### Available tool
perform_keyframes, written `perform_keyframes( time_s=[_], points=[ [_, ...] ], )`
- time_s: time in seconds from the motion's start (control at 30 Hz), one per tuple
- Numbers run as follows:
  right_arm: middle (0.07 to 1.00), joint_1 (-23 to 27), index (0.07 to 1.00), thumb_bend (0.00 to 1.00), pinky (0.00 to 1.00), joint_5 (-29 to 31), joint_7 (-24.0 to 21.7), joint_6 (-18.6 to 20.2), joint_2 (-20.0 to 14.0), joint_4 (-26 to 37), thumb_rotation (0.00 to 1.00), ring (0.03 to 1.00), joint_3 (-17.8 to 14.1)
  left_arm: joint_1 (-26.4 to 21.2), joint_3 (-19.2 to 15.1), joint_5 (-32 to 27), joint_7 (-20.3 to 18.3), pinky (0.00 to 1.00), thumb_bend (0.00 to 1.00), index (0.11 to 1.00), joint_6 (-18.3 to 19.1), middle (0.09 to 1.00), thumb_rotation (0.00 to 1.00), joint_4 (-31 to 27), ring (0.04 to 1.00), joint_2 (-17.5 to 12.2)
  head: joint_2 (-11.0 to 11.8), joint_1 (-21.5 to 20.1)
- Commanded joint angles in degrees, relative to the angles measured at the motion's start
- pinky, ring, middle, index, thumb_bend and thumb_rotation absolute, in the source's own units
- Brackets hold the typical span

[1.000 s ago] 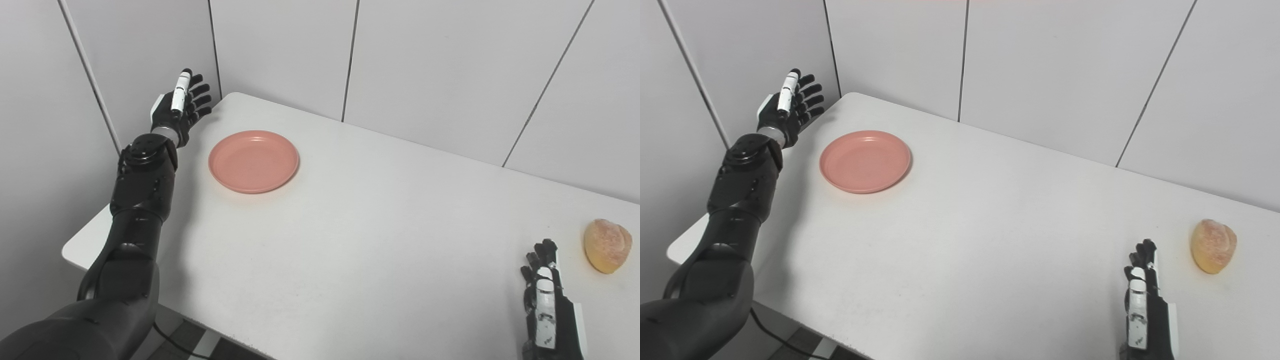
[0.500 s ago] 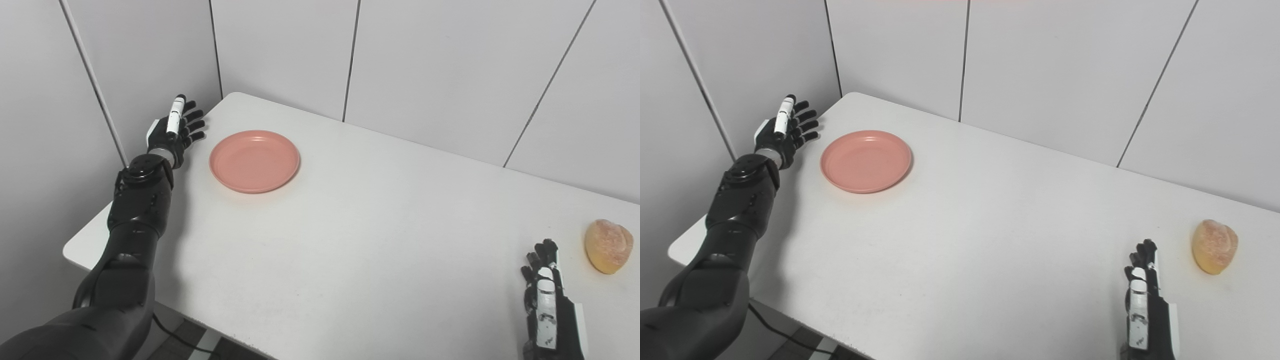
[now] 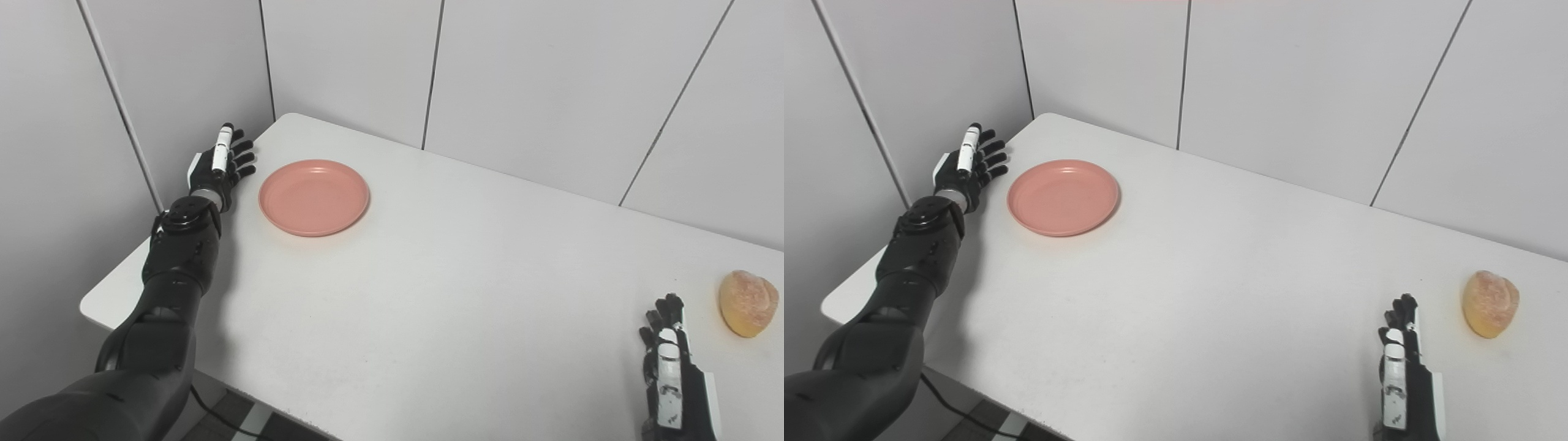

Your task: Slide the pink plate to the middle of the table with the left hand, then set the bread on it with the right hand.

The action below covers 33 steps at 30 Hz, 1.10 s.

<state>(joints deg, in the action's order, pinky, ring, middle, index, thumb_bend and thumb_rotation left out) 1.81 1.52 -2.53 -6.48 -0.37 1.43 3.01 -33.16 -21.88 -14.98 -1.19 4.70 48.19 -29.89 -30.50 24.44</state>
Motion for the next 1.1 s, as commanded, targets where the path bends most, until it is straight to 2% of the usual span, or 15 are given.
perform_keyframes(
  time_s=[0.0,0.1,0.3,0.57,0.63,0.77,1.07],
  points=[
    [1.0,-0.98,0.999,0.13,1.0,-0.3,0.12,-0.93,-0.28,0.08,1.0,1.0,-0.39,-2.58,1.31,0.41,-0.93,0.85,0.34,0.845,-0.76,0.854,1.0,0.39,0.854,0.24,-0.05,-0.03],
    [1.0,-1.25,0.999,0.13,1.0,-0.87,0.37,0.1,-0.11,1.01,1.0,1.0,-0.27,-2.63,2.05,-0.26,-1.89,0.87,0.35,0.861,-0.12,0.871,1.0,0.24,0.87,0.68,-0.29,-0.24],
    [1.0,-1.36,0.999,0.12,1.0,-1.05,0.48,0.98,0.19,1.7,1.0,1.0,-0.08,-3.22,3.32,0.27,-0.53,0.85,0.35,0.84,-0.21,0.852,1.0,0.6,0.852,2.38,-0.72,-0.71],
    [0.992,-1.49,0.991,0.12,1.0,-1.79,0.67,0.79,0.26,1.86,1.0,1.0,0.03,-3.85,5.95,0.96,-1.33,0.84,0.34,0.837,0.04,0.843,1.0,0.85,0.838,3.92,-1.32,-1.32],
    [0.993,-1.46,0.99,0.13,1.0,-1.82,0.48,-0.47,0.07,1.23,1.0,1.0,0.1,-3.96,6.6,1.29,-1.54,0.83,0.34,0.832,0.23,0.838,1.0,1.2,0.831,4.3,-1.59,-1.62],
    [0.992,-1.5,0.987,0.17,1.0,-1.56,0.46,-0.16,0.21,1.31,1.0,0.998,0.07,-4.23,6.45,0.1,-2.27,0.83,0.34,0.824,0.27,0.837,1.0,2.29,0.831,5.41,-1.86,-1.94],
    [0.979,-1.61,0.977,0.16,1.0,-2.21,0.94,0.15,0.71,1.68,1.0,0.985,0.2,-4.63,6.89,-0.79,-4.86,0.83,0.35,0.835,-1.29,0.852,1.0,5.23,0.846,6.51,-2.35,-2.52]
  ],
)
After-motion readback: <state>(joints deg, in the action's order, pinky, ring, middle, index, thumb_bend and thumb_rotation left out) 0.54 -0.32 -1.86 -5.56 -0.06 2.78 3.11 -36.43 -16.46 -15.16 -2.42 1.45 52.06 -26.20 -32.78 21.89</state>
